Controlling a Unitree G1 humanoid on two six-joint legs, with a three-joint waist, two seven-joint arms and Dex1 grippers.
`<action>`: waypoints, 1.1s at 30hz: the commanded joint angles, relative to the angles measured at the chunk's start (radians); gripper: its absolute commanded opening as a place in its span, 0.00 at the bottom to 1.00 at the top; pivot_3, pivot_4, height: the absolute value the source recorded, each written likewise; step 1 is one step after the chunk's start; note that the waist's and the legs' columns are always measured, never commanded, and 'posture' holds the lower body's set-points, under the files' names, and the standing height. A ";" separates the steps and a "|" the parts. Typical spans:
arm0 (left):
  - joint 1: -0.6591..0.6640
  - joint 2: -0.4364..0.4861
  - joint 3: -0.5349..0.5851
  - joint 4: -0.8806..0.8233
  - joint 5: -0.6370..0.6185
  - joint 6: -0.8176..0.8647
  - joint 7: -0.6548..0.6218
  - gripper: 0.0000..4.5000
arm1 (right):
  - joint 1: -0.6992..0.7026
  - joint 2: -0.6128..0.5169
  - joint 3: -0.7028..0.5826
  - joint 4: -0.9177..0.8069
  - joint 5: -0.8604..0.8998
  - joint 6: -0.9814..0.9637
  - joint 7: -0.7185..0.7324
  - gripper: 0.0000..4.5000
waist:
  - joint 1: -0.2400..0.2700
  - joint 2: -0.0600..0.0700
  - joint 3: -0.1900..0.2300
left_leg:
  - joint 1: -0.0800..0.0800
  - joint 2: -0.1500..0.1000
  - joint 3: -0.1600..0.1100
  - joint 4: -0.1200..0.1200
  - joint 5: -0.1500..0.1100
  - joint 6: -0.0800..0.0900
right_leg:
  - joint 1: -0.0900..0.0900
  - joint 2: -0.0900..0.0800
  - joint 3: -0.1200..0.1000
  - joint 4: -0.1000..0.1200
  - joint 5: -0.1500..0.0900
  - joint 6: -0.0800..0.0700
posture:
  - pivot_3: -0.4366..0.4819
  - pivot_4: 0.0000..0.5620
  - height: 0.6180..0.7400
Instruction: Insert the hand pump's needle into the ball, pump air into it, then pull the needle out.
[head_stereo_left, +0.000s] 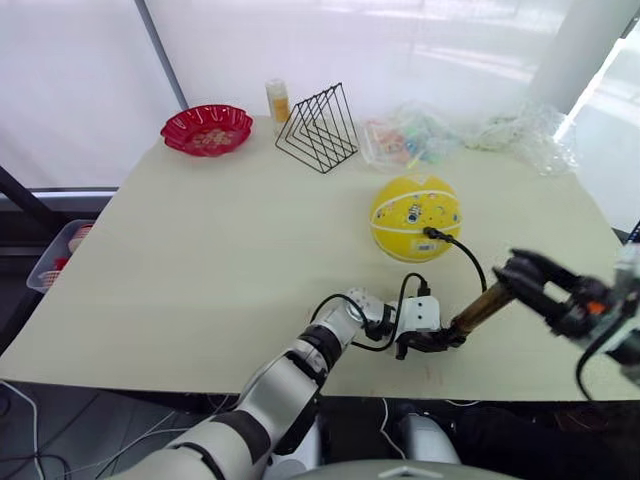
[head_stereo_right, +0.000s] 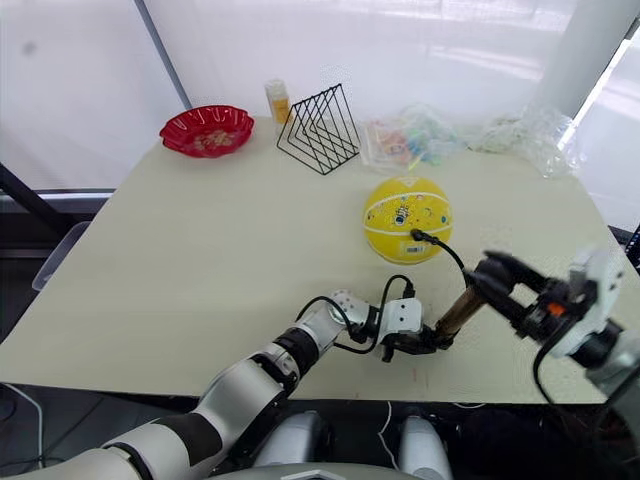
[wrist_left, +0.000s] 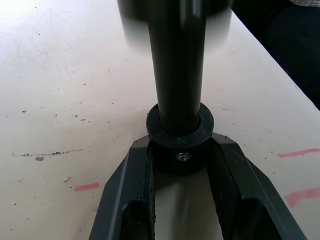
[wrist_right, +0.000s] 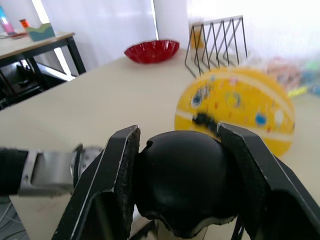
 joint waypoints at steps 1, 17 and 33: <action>0.072 0.046 -0.083 0.130 0.103 0.064 -0.034 0.23 | -0.074 -0.076 -0.253 -0.032 0.167 -0.009 -0.062 0.44 | 0.006 0.001 0.004 | 0.000 0.000 0.000 0.000 0.000 0.000 | 0.000 0.000 0.000 0.000 0.000 0.000 | 0.48 0.27 0.97; 0.069 0.050 -0.085 0.131 0.106 0.061 -0.035 0.23 | 0.019 -0.006 -0.058 -0.028 0.001 0.077 -0.069 0.44 | 0.009 -0.014 0.004 | 0.001 0.001 0.002 0.001 0.000 0.000 | 0.000 0.009 0.002 0.000 0.001 0.001 | 0.48 0.27 0.97; 0.070 0.053 -0.079 0.130 0.099 0.066 -0.030 0.23 | 0.085 0.205 0.331 0.171 -0.438 -0.161 0.037 0.44 | -0.014 -0.019 -0.013 | 0.004 0.002 -0.001 0.000 0.000 0.000 | 0.001 0.001 0.001 0.000 0.001 0.001 | 0.48 0.27 0.97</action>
